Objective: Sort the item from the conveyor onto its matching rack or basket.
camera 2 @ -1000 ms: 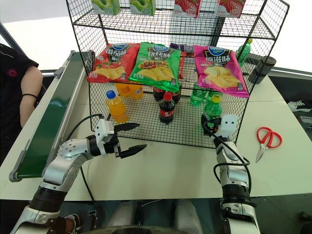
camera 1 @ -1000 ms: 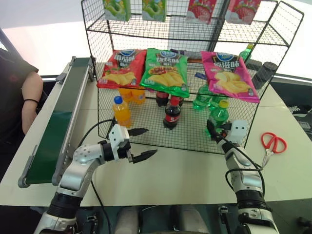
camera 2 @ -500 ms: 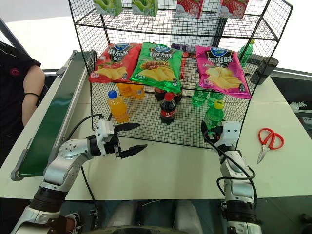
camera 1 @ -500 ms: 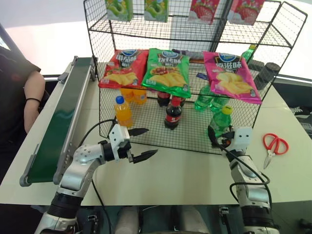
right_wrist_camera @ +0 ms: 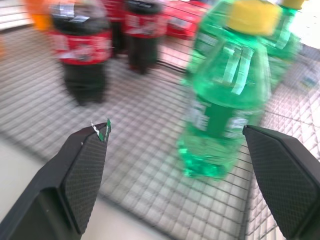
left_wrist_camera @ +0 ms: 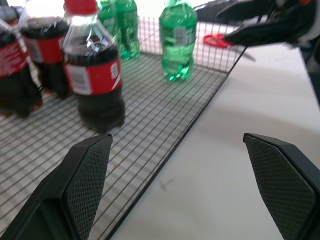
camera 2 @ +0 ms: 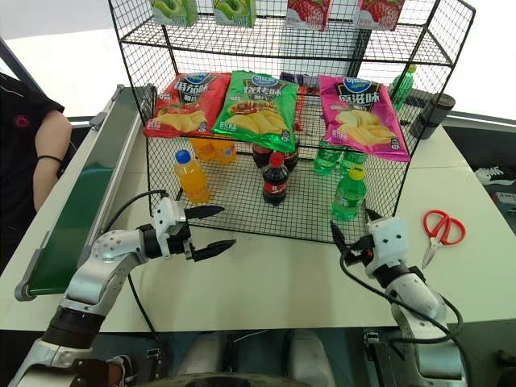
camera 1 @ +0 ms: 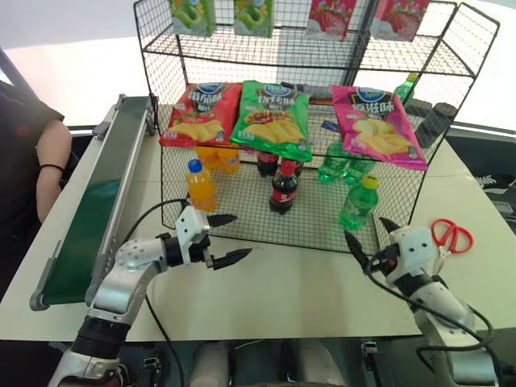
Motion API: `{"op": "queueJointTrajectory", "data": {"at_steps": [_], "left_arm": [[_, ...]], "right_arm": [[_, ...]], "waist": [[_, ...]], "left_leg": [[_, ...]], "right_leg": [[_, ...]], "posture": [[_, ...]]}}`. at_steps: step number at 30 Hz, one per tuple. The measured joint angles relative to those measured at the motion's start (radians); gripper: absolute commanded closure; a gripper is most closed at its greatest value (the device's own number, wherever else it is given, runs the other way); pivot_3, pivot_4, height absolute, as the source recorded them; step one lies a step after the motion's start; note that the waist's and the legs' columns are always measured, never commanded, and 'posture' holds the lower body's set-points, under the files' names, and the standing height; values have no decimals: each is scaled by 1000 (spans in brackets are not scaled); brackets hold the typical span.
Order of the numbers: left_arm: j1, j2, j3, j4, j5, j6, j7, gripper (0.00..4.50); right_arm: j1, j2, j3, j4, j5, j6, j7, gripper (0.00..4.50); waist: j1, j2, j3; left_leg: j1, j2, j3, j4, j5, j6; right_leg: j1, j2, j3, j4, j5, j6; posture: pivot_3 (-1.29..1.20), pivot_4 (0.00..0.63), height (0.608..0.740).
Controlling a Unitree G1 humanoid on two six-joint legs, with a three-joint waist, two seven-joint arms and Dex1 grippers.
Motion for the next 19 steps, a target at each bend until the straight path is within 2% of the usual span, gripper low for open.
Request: {"op": "queueJointTrajectory", "data": {"at_steps": [4,9,19], "left_arm": [[20,33,31,12,1,-4,6,0],[90,75,72,20,6,-5,15,0],[127,88,103,20,5,-5,24,0]], "right_arm": [[67,-21,-22,-91,60,23,49,86],[167,-64,-119,-136,123,33,110,86],[185,-79,-155,-136,145,35,162,86]], "waist": [[1,0,0],[2,-1,0],[2,-1,0]], "left_leg": [[1,0,0,0,0,0],[1,0,0,0,0,0],[4,0,1,-2,0,0]], "right_leg": [[1,0,0,0,0,0],[1,-1,0,-1,0,0],[3,-2,1,0,-1,-1]], "posture": [[0,150,740],[0,150,740],[0,150,740]]}}
